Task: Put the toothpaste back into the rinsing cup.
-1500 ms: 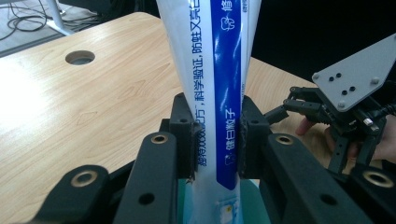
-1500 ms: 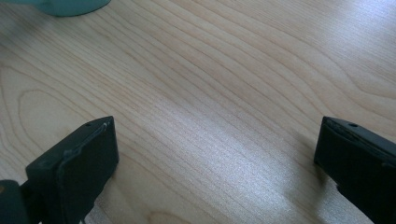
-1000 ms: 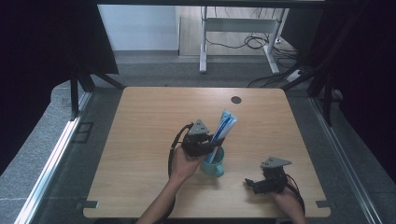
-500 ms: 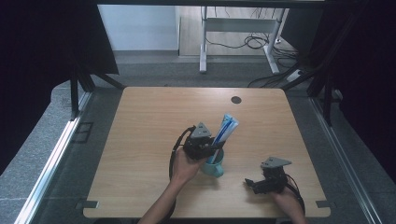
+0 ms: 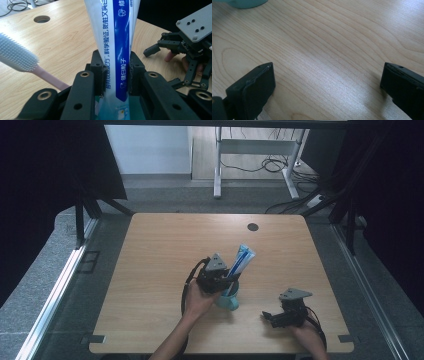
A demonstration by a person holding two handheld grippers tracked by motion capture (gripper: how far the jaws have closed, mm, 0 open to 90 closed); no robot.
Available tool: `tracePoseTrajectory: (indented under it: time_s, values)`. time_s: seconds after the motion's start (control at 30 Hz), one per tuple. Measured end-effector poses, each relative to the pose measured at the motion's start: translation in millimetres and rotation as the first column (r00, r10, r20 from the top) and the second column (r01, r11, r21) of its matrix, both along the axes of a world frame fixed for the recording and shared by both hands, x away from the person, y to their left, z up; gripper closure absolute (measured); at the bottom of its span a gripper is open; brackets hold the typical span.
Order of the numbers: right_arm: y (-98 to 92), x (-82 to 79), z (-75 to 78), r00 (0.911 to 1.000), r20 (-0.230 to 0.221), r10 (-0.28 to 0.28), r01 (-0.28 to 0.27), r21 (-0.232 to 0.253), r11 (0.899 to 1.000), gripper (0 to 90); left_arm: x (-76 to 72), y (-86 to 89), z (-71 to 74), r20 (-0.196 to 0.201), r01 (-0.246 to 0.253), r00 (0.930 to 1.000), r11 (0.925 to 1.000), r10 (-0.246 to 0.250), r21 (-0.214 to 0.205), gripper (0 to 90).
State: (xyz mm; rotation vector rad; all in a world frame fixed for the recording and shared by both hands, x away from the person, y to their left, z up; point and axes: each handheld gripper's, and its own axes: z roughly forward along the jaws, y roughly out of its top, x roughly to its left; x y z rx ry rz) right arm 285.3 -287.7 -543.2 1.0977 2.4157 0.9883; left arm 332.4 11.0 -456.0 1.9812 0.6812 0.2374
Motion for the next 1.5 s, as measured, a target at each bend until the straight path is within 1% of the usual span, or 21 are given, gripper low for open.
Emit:
tracePoseTrajectory:
  time_s: [0.27, 0.43, 0.5, 0.6, 0.7, 0.73, 0.8, 0.87, 1.07, 1.23, 1.4, 1.5]
  values:
    - [0.0, 0.0, 0.0, 1.0000, 0.000, 0.000, 0.000, 0.000, 1.000, 0.0, -0.6, 0.6, -1.1, -0.007, -0.001, 1.0000, 1.0000, 0.001, 0.007, 71.3]
    - [0.0, 0.0, 0.0, 1.0000, 0.000, 0.000, 0.000, 0.000, 1.000, 0.0, -1.7, 0.3, -1.7, -0.005, -0.001, 1.0000, 0.9997, 0.001, 0.023, 70.7]
    - [0.0, 0.0, 0.0, 1.0000, 0.000, 0.000, 0.000, 0.000, 1.000, 0.0, -2.9, 0.6, -3.3, -0.003, -0.006, 1.0000, 0.9993, 0.006, 0.036, 70.6]
    - [0.0, 0.0, 0.0, 1.0000, 0.000, 0.000, 0.000, 0.000, 1.000, 0.0, -3.9, 1.1, -3.9, -0.004, -0.009, 0.9999, 0.9994, 0.010, 0.033, 70.5]
    - [0.0, 0.0, 0.0, 1.0000, 0.000, 0.000, 0.000, 0.000, 1.000, 0.0, -4.9, 0.7, -3.8, 0.000, -0.010, 0.9999, 0.9981, 0.010, 0.061, 70.1]
    - [0.0, 0.0, 0.0, 1.0000, 0.000, 0.000, 0.000, 0.000, 1.000, 0.0, -4.9, 0.7, -3.8, 0.000, -0.010, 0.9999, 0.9981, 0.010, 0.061, 70.1]
    - [0.1, 0.0, -0.1, 1.0000, 0.001, -0.002, 0.002, 0.000, 1.000, 0.0, -6.1, -0.6, -4.7, 0.006, -0.014, 0.9999, 0.9957, 0.013, 0.091, 69.8]
    - [0.1, 0.0, -0.1, 1.0000, 0.001, -0.001, 0.001, 0.001, 1.000, 0.0, -6.6, -1.3, -6.1, 0.006, -0.015, 0.9999, 0.9941, 0.015, 0.107, 69.7]
    - [0.1, 0.0, -0.1, 1.0000, 0.001, -0.002, 0.002, 0.000, 1.000, 0.0, -6.4, 0.3, -6.6, -0.002, -0.014, 0.9999, 0.9945, 0.015, 0.104, 69.1]
    - [0.1, 0.0, -0.1, 1.0000, 0.001, -0.001, 0.001, 0.001, 1.000, 0.0, -4.4, 1.1, -5.3, -0.025, -0.015, 0.9995, 0.9938, 0.018, 0.110, 67.9]
    - [0.0, 0.0, 0.0, 1.0000, 0.000, 0.000, 0.000, 0.000, 1.000, 0.0, -4.3, 0.5, -4.2, -0.027, -0.015, 0.9995, 0.9925, 0.018, 0.122, 66.8]
    - [0.0, 0.0, 0.0, 1.0000, -0.001, 0.000, 0.000, 0.000, 1.000, 0.0, -4.8, 0.6, -2.5, -0.013, -0.021, 0.9997, 0.9912, 0.023, 0.131, 64.6]
